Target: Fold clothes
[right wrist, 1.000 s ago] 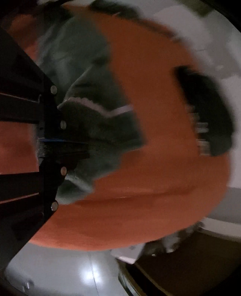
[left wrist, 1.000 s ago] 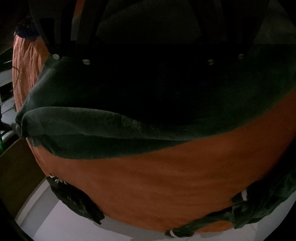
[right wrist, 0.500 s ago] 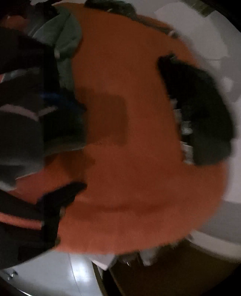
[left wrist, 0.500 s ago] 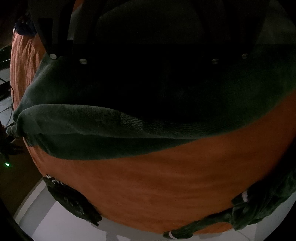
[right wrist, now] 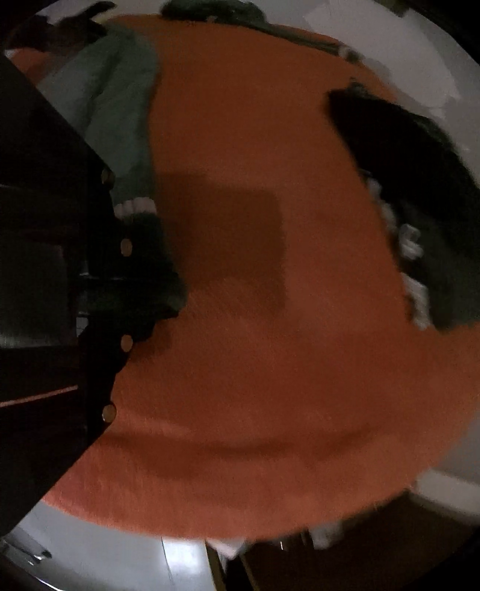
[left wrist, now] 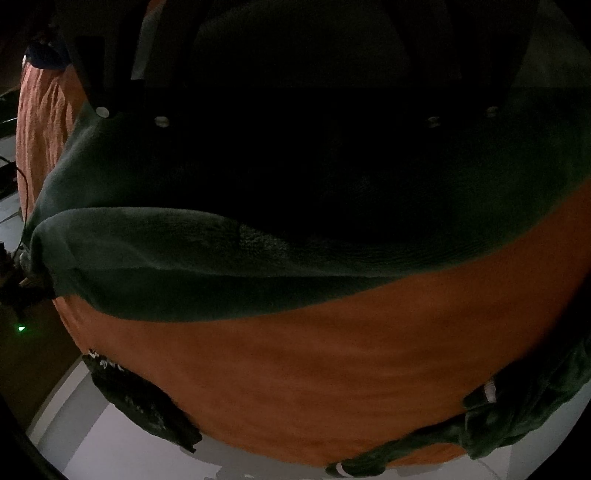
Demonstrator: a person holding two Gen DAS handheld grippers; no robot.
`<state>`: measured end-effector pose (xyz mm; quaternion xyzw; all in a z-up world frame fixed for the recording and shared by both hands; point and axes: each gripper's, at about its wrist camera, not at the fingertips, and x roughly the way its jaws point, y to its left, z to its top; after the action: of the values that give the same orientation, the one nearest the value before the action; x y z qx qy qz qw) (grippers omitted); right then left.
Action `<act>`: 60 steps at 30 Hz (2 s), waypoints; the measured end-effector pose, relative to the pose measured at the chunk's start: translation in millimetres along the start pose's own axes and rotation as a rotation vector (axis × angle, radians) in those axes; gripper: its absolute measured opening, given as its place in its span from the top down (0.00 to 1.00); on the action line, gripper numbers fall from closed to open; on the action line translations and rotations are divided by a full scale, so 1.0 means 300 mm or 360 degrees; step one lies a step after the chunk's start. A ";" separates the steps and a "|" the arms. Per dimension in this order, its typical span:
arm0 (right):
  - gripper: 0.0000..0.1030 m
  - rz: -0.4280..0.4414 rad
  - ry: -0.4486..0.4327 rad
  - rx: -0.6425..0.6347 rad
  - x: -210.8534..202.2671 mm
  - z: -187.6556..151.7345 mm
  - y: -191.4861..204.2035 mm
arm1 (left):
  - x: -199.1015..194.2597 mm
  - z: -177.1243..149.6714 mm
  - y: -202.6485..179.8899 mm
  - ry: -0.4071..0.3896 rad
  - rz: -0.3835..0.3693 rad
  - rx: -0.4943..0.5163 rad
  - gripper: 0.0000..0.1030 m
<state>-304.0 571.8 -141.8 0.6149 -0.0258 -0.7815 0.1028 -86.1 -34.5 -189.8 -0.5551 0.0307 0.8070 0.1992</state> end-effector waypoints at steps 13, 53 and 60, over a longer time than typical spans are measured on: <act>0.72 -0.0055 0.0023 0.0142 0.100 0.087 -0.082 | 0.004 0.001 -0.003 -0.0004 0.0020 0.0033 0.17; 0.41 0.0226 -0.0316 -0.0034 -0.186 -0.320 0.227 | -0.059 -0.051 0.010 -0.0048 0.0030 -0.0034 0.17; 0.40 0.0567 0.0282 0.0091 0.125 -0.352 0.464 | -0.040 -0.013 -0.036 -0.0061 0.0016 -0.0018 0.17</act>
<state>-192.4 437.7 -179.8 0.6697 -0.1471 -0.6926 0.2239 -75.0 -29.2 -178.5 -0.5405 0.0251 0.8187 0.1925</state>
